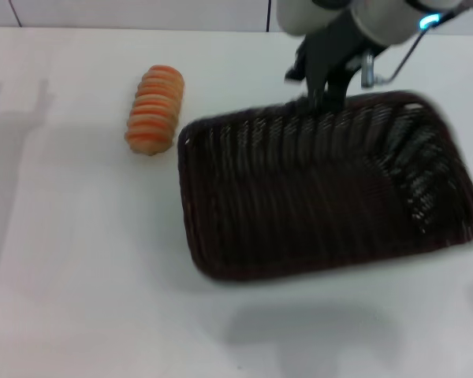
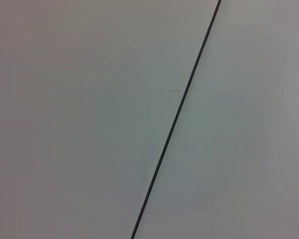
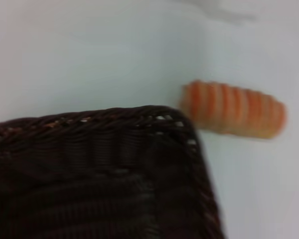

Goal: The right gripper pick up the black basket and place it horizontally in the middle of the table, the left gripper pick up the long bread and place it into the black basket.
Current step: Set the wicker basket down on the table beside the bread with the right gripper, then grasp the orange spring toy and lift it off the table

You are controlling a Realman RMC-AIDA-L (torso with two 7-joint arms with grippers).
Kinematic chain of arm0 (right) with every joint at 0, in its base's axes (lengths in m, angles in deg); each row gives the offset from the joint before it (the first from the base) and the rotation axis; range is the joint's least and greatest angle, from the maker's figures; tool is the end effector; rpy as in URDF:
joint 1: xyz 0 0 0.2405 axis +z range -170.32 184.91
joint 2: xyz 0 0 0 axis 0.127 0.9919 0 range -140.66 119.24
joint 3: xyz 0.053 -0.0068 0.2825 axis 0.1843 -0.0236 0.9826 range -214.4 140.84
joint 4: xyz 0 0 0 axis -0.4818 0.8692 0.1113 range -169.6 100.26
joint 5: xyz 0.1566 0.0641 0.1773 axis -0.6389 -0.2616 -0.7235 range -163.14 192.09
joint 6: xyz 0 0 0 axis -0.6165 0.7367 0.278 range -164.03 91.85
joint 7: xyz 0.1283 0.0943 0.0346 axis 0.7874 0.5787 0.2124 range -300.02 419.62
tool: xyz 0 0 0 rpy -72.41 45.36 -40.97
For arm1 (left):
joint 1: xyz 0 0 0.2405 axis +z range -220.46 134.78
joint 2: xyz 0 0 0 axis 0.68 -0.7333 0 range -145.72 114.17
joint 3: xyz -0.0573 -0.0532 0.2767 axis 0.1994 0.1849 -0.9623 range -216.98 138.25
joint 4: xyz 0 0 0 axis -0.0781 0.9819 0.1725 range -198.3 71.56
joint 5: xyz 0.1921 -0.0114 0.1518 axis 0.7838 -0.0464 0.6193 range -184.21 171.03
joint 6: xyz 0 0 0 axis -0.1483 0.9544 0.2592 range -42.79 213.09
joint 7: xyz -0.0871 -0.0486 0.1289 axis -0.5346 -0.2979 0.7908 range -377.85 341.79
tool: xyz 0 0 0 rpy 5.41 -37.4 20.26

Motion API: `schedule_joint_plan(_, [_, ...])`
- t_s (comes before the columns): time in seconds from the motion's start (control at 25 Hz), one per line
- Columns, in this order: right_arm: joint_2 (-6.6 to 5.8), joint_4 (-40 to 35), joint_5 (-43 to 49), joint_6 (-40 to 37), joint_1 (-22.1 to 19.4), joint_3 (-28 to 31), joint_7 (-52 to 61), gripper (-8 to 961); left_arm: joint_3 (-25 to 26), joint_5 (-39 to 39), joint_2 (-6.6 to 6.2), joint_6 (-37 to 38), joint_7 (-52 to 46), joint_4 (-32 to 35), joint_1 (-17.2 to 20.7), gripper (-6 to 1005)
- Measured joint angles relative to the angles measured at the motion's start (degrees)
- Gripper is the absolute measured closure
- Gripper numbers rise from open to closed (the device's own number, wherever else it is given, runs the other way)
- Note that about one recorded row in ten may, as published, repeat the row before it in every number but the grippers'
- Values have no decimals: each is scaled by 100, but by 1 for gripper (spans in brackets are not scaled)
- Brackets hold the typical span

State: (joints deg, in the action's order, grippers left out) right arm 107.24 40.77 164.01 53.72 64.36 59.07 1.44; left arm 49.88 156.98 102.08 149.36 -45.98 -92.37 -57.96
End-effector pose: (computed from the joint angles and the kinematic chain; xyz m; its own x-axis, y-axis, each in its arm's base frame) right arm 0.0413 0.4495 -0.0413 0.8853 0.1009 0.4539 0.2338 -0.9404 -0.2469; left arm -0.3679 0.3861 0.0424 0.3936 -0.2845 0.8742 0.9022 -0.0629 -0.4267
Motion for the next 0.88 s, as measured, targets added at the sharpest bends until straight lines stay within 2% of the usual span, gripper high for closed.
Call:
schedule_joint_plan(0.16, [7, 103, 743, -571, -62, -8, 360, 566, -5, 0, 0, 39, -8, 0, 11, 194])
schedule_joint_plan(0.36, [25, 706, 1645, -1277, -537, -283, 1063, 564, -19, 0, -5, 65, -56, 0, 21, 195])
schedule_joint_plan(0.48, [3, 852, 1761, -1638, -751, -303, 1495, 564, -35, 9, -16, 61, -67, -60, 37, 196])
schedule_joint_plan(0.6, [-16, 951, 1771, -1959, -967, -277, 1923, 565, -80, 145, -31, -127, -70, -400, 174, 196])
schedule_joint_plan(0.76, [33, 1226, 1781, -2745, -1561, -276, 2355, 565, -228, 202, -90, -824, -3, -1278, 508, 197])
schedule_joint_plan(0.88, [92, 1438, 1780, -3449, -2078, -309, 2575, 566, -249, 201, -109, -933, 26, -1421, 556, 198])
